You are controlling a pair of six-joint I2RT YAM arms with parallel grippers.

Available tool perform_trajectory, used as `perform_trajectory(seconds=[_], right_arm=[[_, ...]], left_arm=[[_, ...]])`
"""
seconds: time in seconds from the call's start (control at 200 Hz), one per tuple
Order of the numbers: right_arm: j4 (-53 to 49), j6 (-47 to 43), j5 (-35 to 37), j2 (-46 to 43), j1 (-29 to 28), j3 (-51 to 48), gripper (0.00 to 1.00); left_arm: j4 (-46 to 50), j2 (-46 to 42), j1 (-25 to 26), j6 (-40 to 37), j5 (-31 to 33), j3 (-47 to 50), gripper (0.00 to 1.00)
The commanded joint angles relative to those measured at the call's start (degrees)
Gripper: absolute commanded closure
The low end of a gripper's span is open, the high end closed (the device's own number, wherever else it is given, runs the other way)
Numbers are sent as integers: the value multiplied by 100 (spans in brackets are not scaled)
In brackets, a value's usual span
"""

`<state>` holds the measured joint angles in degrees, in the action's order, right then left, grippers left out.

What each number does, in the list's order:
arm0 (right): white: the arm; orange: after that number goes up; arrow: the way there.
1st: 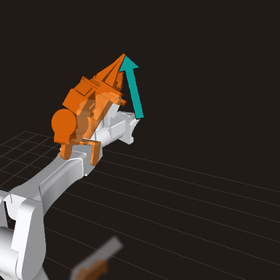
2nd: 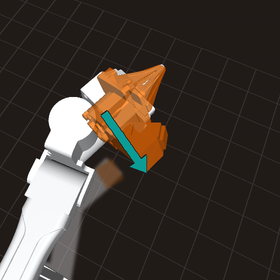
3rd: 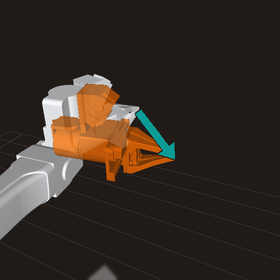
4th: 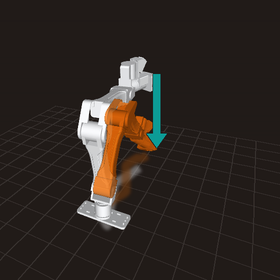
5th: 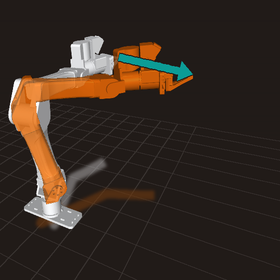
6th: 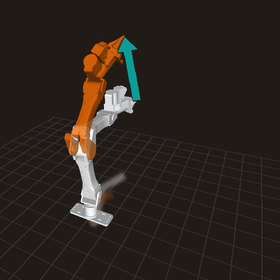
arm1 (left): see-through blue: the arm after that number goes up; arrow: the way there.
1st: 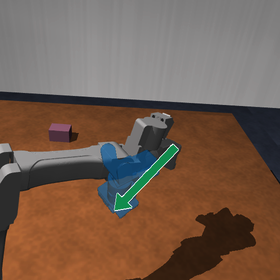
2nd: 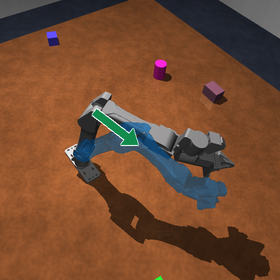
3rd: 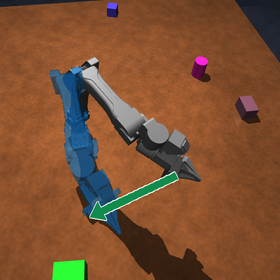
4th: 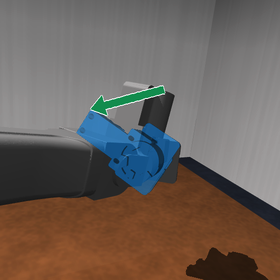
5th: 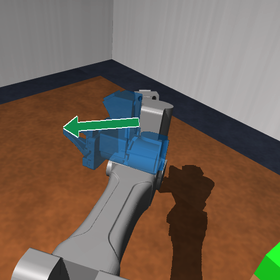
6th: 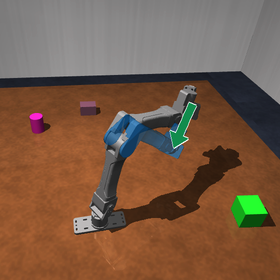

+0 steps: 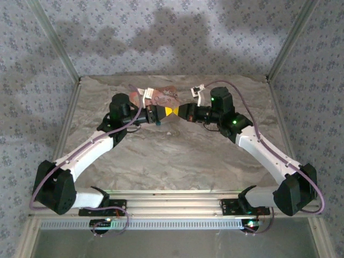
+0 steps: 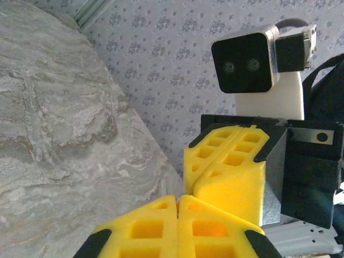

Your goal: Unlock the padlock with the key

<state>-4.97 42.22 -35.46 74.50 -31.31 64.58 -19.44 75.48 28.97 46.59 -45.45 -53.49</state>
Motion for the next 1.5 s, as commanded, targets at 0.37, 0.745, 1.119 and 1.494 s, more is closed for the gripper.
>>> perform_trajectory(seconds=[0.37, 0.745, 1.119, 1.494], right_arm=[[-4150, 75, 2125, 205, -146, 1929, 100], [-4625, 400, 2465, 293, -191, 2235, 100], [-4574, 559, 2338, 346, -180, 2191, 100], [-4515, 598, 2206, 458, -178, 2226, 100]], left_arm=[[289, -1012, 914, -4526, 2081, 676, 43], [-1222, -370, 1728, -6300, 3351, 780, 46], [-1083, 296, 1887, -6863, 3187, 286, 50], [-847, 669, 1990, -7189, 3267, -95, 57]])
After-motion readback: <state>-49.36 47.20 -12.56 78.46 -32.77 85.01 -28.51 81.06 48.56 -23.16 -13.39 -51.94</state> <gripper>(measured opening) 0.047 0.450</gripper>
